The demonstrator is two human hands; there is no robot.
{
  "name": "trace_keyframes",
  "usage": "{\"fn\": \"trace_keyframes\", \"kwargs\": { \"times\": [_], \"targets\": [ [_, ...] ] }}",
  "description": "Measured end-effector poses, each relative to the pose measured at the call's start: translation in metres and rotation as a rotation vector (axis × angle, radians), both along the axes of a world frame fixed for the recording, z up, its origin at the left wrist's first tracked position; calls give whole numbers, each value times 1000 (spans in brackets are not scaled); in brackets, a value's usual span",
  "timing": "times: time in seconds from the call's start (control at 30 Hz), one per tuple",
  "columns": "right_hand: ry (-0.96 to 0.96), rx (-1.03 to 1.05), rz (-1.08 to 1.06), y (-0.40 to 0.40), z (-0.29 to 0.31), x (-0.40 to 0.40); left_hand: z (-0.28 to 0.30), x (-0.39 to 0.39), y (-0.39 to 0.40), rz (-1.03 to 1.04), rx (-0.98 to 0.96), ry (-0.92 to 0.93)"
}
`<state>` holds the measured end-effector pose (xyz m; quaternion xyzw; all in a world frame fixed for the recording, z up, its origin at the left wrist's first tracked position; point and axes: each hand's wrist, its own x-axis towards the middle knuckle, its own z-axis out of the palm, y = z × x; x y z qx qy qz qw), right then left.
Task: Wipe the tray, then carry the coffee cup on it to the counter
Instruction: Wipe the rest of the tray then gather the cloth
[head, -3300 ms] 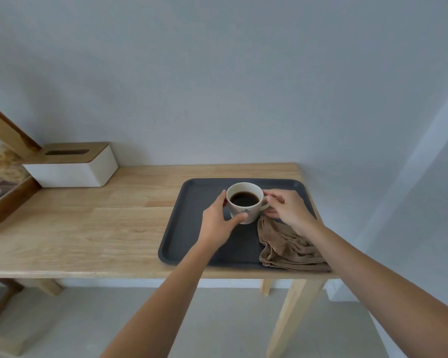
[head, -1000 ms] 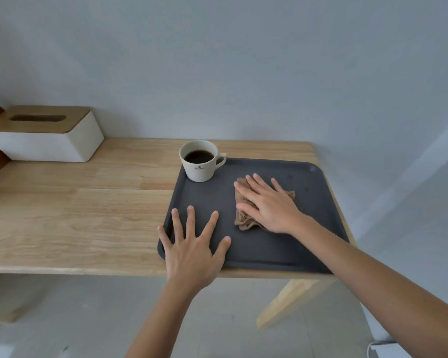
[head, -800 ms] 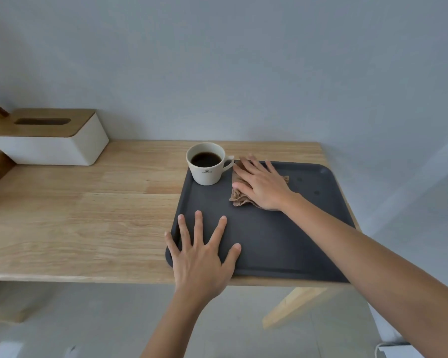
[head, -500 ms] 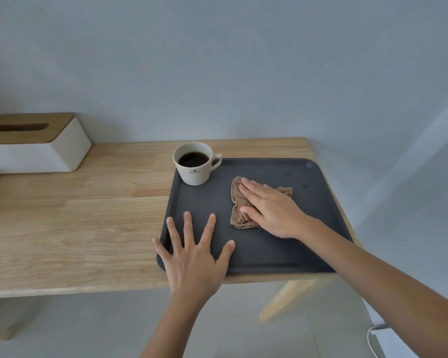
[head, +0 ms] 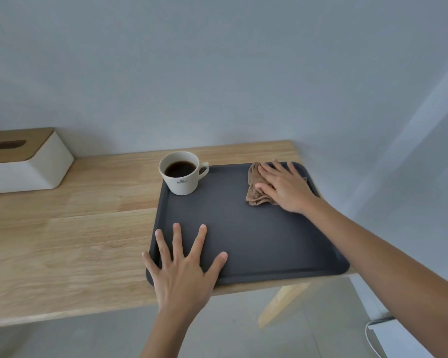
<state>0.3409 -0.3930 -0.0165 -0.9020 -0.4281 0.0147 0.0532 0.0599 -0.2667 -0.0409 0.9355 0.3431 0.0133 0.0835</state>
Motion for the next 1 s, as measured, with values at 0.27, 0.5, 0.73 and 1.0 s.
{"fn": "trace_keyframes", "kwargs": {
  "times": [0.27,0.5,0.73,1.0],
  "targets": [
    [96,29,-107,-5,-2,-31,-1,4,0,20,-1,30],
    [95,40,-27,-51,-5,-108,0,5,0,23,-1,43],
    [-25,-27,-379,-17,-4,-58,4,4,1,16,-31,48],
    [42,1,-400,0,-1,-22,2,6,2,25,-26,41]
  ]
}}
